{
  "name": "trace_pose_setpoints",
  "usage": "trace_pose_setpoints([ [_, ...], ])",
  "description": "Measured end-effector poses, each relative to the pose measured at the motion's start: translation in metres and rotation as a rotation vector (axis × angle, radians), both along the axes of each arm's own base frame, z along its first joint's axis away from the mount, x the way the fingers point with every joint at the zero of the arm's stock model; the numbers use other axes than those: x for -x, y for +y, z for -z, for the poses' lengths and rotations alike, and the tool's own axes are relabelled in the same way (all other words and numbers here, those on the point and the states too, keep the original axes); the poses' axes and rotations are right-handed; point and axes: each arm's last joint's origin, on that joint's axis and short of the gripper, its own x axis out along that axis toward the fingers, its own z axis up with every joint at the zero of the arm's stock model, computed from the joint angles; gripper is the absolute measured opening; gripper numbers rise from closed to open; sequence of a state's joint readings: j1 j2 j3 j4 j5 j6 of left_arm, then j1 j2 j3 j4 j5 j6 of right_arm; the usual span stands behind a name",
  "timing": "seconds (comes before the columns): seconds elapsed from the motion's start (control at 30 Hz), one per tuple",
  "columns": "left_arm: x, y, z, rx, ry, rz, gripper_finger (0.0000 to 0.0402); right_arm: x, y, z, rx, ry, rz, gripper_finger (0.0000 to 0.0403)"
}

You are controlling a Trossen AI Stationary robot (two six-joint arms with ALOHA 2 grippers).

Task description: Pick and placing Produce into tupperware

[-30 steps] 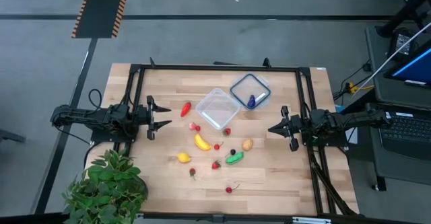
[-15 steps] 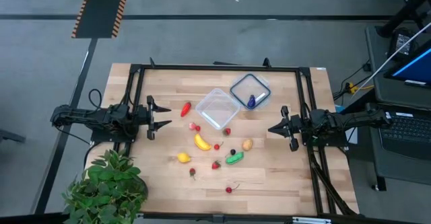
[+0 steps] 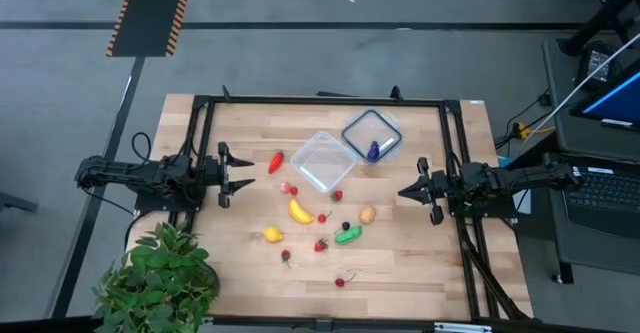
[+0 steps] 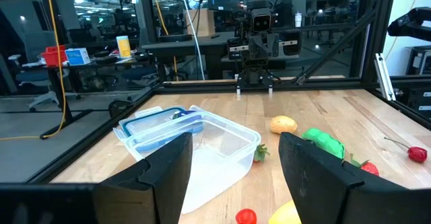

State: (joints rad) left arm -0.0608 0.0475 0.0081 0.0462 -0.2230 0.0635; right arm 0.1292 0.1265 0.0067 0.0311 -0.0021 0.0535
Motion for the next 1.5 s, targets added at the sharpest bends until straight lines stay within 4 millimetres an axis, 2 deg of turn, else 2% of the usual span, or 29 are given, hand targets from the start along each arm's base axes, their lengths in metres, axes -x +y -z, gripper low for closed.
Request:
trace_pose_setpoints([
  [0.57,0.0,0.0,0.0001,0.059,-0.009,0.001,0.0216,0.0,0.0,-0.0001,-0.017,0.002,0.001,0.0016],
  [1.07,0.0,0.0,0.0,-0.018,0.003,-0.001,0.0216,0.0,0.0,-0.0002,-0.017,0.001,0.002,0.0016],
  [1.33,0.0,0.0,0.0,0.006,-0.001,0.0,0.0216,-0.0002,-0.0023,-0.0005,0.096,-0.014,0.074,0.0016],
  [1.5,0.0,0.0,0.0001,0.002,0.0,0.0,0.0216,-0.0004,-0.0025,-0.0021,0.091,-0.03,0.08,0.0016],
])
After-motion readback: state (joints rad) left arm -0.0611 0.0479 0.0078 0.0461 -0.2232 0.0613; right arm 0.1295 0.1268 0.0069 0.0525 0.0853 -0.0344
